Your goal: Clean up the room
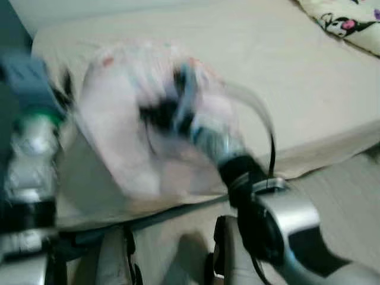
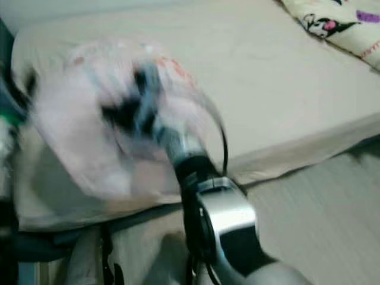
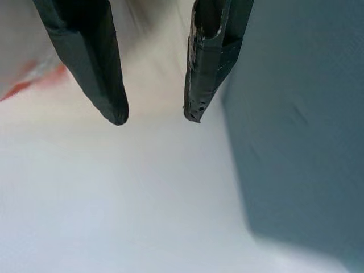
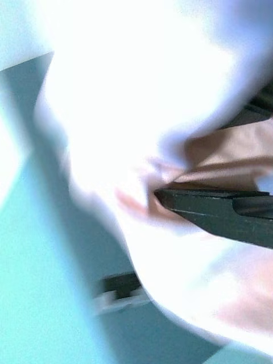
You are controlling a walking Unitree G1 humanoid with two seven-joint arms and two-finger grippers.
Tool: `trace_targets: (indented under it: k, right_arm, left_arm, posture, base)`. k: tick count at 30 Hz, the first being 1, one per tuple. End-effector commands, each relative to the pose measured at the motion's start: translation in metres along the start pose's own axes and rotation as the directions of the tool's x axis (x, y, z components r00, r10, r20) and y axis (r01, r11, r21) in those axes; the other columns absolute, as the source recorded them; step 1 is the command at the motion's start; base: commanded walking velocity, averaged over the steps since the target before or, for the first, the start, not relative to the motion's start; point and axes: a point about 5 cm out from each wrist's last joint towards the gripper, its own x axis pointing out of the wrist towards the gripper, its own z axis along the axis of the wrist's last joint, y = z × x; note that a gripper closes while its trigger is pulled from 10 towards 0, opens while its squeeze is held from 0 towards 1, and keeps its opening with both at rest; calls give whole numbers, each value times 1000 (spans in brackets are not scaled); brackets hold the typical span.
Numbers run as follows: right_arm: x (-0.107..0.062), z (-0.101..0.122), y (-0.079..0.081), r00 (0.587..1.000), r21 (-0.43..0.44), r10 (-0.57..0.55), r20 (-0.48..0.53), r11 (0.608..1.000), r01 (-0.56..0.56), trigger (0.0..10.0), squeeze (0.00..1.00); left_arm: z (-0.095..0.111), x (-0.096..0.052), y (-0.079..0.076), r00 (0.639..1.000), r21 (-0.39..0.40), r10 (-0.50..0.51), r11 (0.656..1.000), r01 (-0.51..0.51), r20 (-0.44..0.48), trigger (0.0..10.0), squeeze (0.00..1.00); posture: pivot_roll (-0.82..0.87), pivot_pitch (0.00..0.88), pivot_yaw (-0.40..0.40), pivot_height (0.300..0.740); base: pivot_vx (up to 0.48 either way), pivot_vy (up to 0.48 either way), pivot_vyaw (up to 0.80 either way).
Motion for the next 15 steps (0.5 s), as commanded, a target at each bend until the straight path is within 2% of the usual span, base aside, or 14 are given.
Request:
trace_targets:
  k: [1,2,3,4,5,6,7,8,9,10,12,13,14,15]
  right_arm:
    - [-4,-21,-1,1000,68,-13,-12,998,14,10000,0]
    - [-28,-67,-11,970,10,-125,-210,991,130,10000,0]
    - [-28,-67,-11,970,10,-125,-210,991,130,10000,0]
    - [-40,-85,-14,946,-7,-163,-281,986,168,10000,0]
    - [-62,-113,-18,904,3,-220,-367,971,238,10000,0]
    - [-75,-128,-19,876,12,-248,-413,961,277,10000,0]
    - [-100,-153,-20,820,15,-297,-490,937,348,10000,0]
    - [-132,-180,-19,746,22,-347,-568,900,436,10000,0]
    - [-153,-195,-16,696,23,-372,-614,873,487,10000,0]
    - [-153,-195,-16,696,23,-372,-614,873,487,10000,0]
    - [-190,-215,-12,616,43,-427,-662,798,601,10000,0]
    - [-190,-215,-12,616,43,-427,-662,798,601,10000,0]
    - [-200,-219,-11,597,48,-446,-667,774,632,10000,0]
    - [-200,-219,-11,597,48,-446,-667,774,632,10000,0]
  left_arm:
    - [-11,-5,1,999,-11,1,1000,-2,-46,10000,0]
    - [-18,-10,-8,993,16,-89,996,91,-80,10000,0]
    - [-18,-10,-8,993,16,-89,996,91,-80,10000,0]
    - [-24,-14,-12,987,26,-119,992,123,-105,10000,0]
    - [-34,-21,-15,977,40,-155,986,163,-143,10000,0]
    - [-39,-26,-17,971,47,-174,982,184,-164,10000,0]
    - [-46,-32,-20,960,54,-205,974,219,-192,10000,0]
    - [-50,-38,-24,947,62,-239,964,257,-215,10000,0]
    - [-53,-41,-26,939,65,-259,958,280,-227,10000,0]
    - [-53,-41,-26,939,65,-259,958,280,-227,10000,0]
    - [-55,-45,-29,924,61,-293,947,316,-246,10000,0]
    - [-55,-45,-29,924,61,-293,947,316,-246,10000,0]
    - [-55,-46,-29,919,62,-302,943,327,-253,10000,0]
    - [-55,-46,-29,919,62,-302,943,327,-253,10000,0]
  posture:
    - [100,99,31,582]
    - [79,101,37,582]
    - [79,101,37,582]
    - [79,101,37,582]
    - [61,107,41,582]
    - [61,107,41,582]
    - [43,112,44,582]
    - [37,117,47,582]
    - [36,118,46,582]
    - [36,118,46,582]
    - [29,121,48,582]
    - [29,121,48,582]
    - [26,121,50,582]
    - [26,121,50,582]
  base:
    - [0,0,0]
    - [0,0,0]
    - [0,0,0]
    - [0,0,0]
    - [0,0,0]
    - [0,0,0]
    - [0,0,0]
    - [0,0,0]
    - [0,0,0]
    - [0,0,0]
    - [0,0,0]
    - [0,0,0]
    - [0,0,0]
    - [0,0,0]
